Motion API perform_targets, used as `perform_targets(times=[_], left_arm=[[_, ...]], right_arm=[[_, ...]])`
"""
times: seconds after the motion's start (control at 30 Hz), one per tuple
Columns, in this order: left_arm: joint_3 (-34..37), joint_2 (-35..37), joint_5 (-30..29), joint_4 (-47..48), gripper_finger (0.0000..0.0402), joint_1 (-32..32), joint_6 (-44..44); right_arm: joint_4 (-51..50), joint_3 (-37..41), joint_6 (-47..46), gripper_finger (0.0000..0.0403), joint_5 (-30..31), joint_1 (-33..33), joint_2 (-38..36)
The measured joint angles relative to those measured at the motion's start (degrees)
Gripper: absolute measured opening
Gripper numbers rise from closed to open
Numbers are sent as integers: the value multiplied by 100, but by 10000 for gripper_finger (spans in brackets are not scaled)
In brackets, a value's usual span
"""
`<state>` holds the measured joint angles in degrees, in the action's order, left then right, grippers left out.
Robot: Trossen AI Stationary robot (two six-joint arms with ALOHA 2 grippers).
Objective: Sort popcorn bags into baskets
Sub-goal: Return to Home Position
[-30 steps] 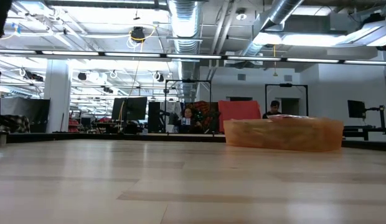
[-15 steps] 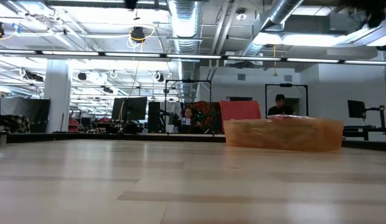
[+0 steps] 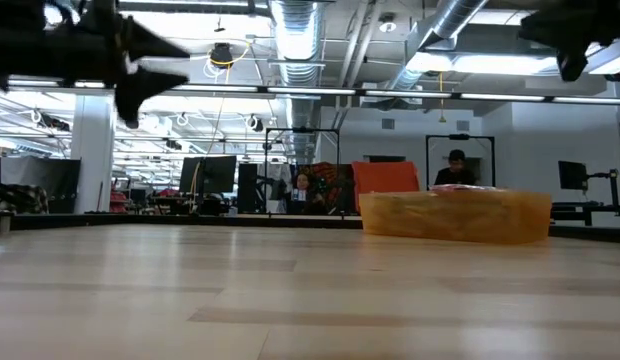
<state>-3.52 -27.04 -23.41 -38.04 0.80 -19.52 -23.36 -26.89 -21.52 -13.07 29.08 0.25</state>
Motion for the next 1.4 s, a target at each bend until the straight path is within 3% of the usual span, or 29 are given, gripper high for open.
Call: perform_targets(times=[0.13, 0.33, 0.53, 0.67, 0.8, 1.03, 1.2, 1.4], left_arm=[[279, 564, -587, 537, 180, -155, -271], [279, 1480, -358, 1571, 180, -155, -521], [279, 2696, -380, 2298, 180, -155, -168], [261, 2611, -341, 2594, 180, -155, -162], [277, 2631, -445, 3222, 180, -155, -557], [262, 2635, -536, 3409, 180, -153, -1547], [257, 2633, -540, 3446, 180, -153, -1775], [257, 2631, -539, 3446, 180, -153, -1780]], right_arm=[[-375, -346, 235, 98, 180, 97, -4], [-1524, -1113, 726, 98, 460, 144, -4], [-1527, -1234, 829, 98, 437, 126, -2], [-1596, -1098, 662, 98, 331, 131, -2], [-1514, -704, 659, 98, -228, 130, -2], [-519, -127, 409, 98, -482, 131, -4], [274, -101, -510, 98, -39, 133, -4], [35, -98, -544, 98, 30, 133, -2]])
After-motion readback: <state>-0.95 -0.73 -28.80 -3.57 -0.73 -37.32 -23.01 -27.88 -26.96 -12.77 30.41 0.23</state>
